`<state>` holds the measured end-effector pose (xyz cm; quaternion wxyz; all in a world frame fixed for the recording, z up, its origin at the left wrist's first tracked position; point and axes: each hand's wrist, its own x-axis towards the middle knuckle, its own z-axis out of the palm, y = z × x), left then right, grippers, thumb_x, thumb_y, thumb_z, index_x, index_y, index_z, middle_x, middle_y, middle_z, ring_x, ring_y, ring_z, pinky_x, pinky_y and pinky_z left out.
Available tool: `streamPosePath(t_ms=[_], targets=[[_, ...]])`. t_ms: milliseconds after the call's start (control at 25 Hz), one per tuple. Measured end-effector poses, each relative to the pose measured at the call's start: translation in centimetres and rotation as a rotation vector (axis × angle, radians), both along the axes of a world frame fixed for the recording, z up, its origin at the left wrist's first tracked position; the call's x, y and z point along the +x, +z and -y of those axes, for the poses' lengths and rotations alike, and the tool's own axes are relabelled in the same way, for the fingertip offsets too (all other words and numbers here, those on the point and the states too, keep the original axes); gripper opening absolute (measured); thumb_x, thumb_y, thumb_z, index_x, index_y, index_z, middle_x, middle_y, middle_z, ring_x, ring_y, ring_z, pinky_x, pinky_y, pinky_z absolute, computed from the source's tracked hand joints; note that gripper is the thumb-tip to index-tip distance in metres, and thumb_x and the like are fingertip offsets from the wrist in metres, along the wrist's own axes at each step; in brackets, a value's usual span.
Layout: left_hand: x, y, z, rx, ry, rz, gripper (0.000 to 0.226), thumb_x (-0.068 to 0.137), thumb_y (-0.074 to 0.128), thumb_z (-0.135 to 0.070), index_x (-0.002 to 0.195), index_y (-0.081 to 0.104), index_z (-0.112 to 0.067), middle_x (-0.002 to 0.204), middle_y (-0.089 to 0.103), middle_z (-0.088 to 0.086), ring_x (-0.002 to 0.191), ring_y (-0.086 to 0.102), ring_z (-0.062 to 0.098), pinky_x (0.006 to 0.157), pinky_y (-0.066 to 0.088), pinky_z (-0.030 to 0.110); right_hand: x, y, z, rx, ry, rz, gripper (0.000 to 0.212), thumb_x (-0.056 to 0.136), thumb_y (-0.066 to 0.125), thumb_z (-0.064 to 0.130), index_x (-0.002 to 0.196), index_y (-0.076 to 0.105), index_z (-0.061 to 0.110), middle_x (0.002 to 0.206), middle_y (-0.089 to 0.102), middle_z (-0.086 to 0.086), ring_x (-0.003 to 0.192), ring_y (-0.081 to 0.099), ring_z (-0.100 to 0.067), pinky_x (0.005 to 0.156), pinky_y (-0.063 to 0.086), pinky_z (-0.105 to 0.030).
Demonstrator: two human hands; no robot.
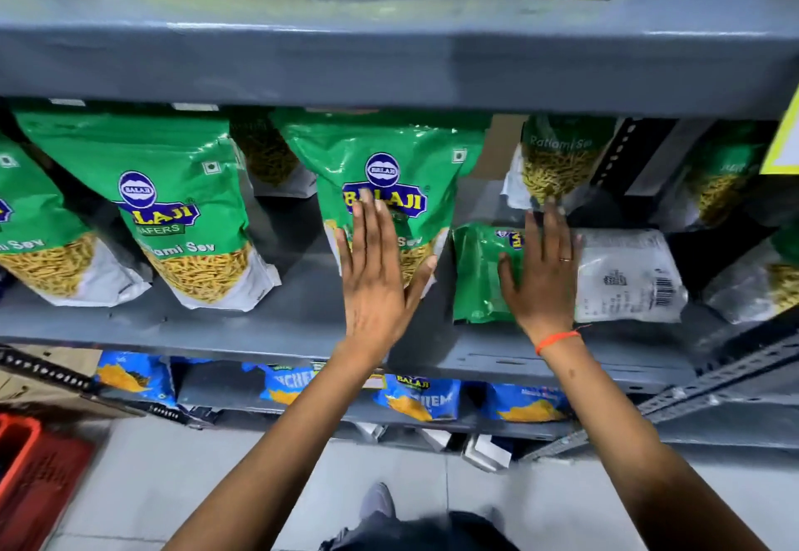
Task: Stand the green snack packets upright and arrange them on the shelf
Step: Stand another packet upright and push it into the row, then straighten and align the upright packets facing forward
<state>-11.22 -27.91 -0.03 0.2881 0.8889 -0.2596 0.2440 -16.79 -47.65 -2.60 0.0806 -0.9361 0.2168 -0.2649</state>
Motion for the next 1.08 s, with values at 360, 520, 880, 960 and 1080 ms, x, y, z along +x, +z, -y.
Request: streamPosePath(t_ms=[360,520,880,960,1080], targets=[[-1.3,-5.8,8.7,0.046,-0.194,-0.329,0.055,0.095,0.029,-0.026,0.146,0.019,-0.007,0.156,0.02,0.01,0.145,0.02,0.023,0.118,0.022,0.043,-6.5,-4.3,5.2,-0.256,0.322,-0.26,0.072,0.078,0.055,0.051,0.135,0.042,0.009,0.145,0.043,-0.008,0.134,0.041,-0.023,0.115,0.014,-0.04],[-1.1,-4.8,10.4,-0.099,-0.1,-0.699,0.054,0.099,0.03,-0.035,0.144,0.024,-0.006,0.154,0.026,0.015,0.142,0.026,0.028,0.116,0.022,0.035,-7.0,-3.8,7.3,-0.233,0.346,-0.088,0.049,0.072,0.046,0.002,0.119,0.058,0.008,0.126,0.064,-0.007,0.117,0.06,-0.021,0.115,0.01,-0.031],[0.6,-1.3,14.1,-0.995,-0.251,-1.023,0.032,0.099,0.032,-0.009,0.128,0.044,-0.011,0.111,0.058,0.006,0.098,0.058,0.02,0.09,0.045,0.029,-3.6,4.4,8.7,0.452,0.144,0.609,0.039,0.085,0.032,0.012,0.11,0.059,-0.001,0.116,0.064,-0.021,0.112,0.048,-0.015,0.117,0.017,-0.025],[0.8,-0.2,15.1,-0.945,-0.336,-0.936,0.034,0.096,0.032,0.002,0.122,0.044,-0.015,0.102,0.059,-0.002,0.088,0.06,0.009,0.082,0.049,0.022,-3.1,4.9,8.5,0.61,0.146,0.639,0.038,0.086,0.034,0.015,0.11,0.057,-0.003,0.113,0.064,-0.023,0.104,0.051,-0.016,0.101,0.036,-0.021],[1.5,0.5,15.7,-0.9,-0.375,-0.825,0.023,0.096,0.038,-0.002,0.099,0.051,-0.021,0.091,0.058,-0.002,0.085,0.056,0.016,0.084,0.047,0.034,-2.2,5.2,8.4,0.826,0.097,0.731,0.037,0.089,0.038,0.016,0.117,0.053,-0.003,0.121,0.059,-0.019,0.112,0.053,-0.025,0.096,0.038,-0.017]])
